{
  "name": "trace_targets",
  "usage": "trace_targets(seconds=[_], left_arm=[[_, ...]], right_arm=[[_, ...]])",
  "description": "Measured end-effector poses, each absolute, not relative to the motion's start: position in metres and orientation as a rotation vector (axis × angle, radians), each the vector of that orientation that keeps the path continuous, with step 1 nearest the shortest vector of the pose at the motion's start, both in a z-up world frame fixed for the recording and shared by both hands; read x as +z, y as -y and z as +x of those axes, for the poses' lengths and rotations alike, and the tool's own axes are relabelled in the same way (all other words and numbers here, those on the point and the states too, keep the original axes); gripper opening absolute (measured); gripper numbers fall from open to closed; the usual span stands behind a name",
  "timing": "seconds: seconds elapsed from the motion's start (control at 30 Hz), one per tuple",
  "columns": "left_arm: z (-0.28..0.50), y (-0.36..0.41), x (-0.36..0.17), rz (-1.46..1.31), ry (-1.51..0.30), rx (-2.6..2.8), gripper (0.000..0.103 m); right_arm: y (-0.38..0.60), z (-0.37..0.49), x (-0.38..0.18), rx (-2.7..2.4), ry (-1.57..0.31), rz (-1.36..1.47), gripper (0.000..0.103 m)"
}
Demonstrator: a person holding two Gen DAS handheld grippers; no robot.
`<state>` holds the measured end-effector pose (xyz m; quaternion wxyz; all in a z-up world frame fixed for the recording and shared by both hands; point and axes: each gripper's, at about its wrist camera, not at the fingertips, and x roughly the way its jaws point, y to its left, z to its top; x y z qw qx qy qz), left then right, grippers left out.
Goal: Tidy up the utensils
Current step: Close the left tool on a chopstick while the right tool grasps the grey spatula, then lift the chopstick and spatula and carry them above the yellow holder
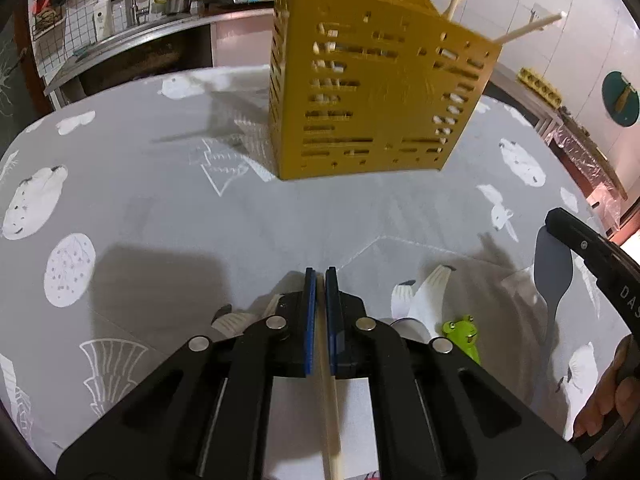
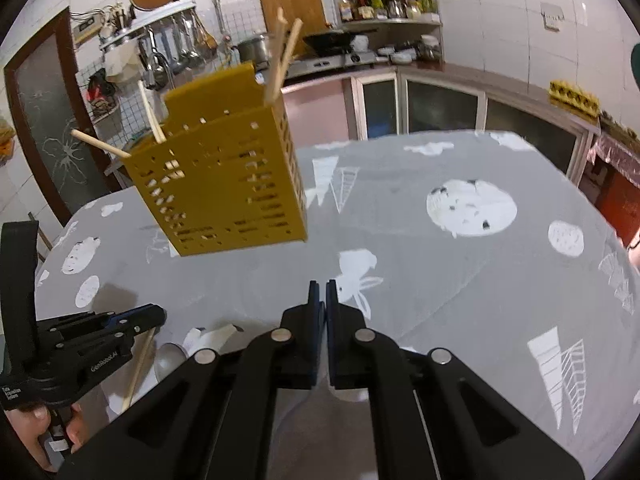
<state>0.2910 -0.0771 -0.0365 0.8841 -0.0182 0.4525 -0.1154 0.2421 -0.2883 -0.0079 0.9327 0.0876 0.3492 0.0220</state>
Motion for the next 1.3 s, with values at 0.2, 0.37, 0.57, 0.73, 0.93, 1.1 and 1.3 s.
trace_targets(seconds=[0.2, 0.37, 0.57, 0.73, 0.93, 1.1, 1.3], left_arm=[[0.273, 0.064, 0.002, -0.080, -0.809, -0.250, 0.003], [0.246, 0.050, 0.043, -0.097, -0.657, -0.256, 0.003], [0.214, 0.038, 0.078, -0.098, -0.500, -0.247, 0.003], [0.193, 0.030, 0.095, -0.084, -0.418, -0.233, 0.003], [0.175, 0.021, 0.114, -0.077, -0.341, -0.227, 0.003], [0.174, 0.018, 0.130, -0.082, -0.302, -0.234, 0.003], [0.191, 0.020, 0.155, -0.088, -0.264, -0.252, 0.003]], right_arm=[[0.287, 0.231, 0.014, 0.069, -0.623, 0.157, 0.003], [0.287, 0.217, 0.035, 0.082, -0.528, 0.132, 0.003], [0.285, 0.195, 0.057, 0.098, -0.420, 0.109, 0.003], [0.280, 0.180, 0.071, 0.104, -0.339, 0.085, 0.003], [0.281, 0.172, 0.083, 0.104, -0.250, 0.069, 0.003], [0.284, 0.178, 0.092, 0.104, -0.217, 0.078, 0.003], [0.282, 0.194, 0.108, 0.106, -0.180, 0.083, 0.003]])
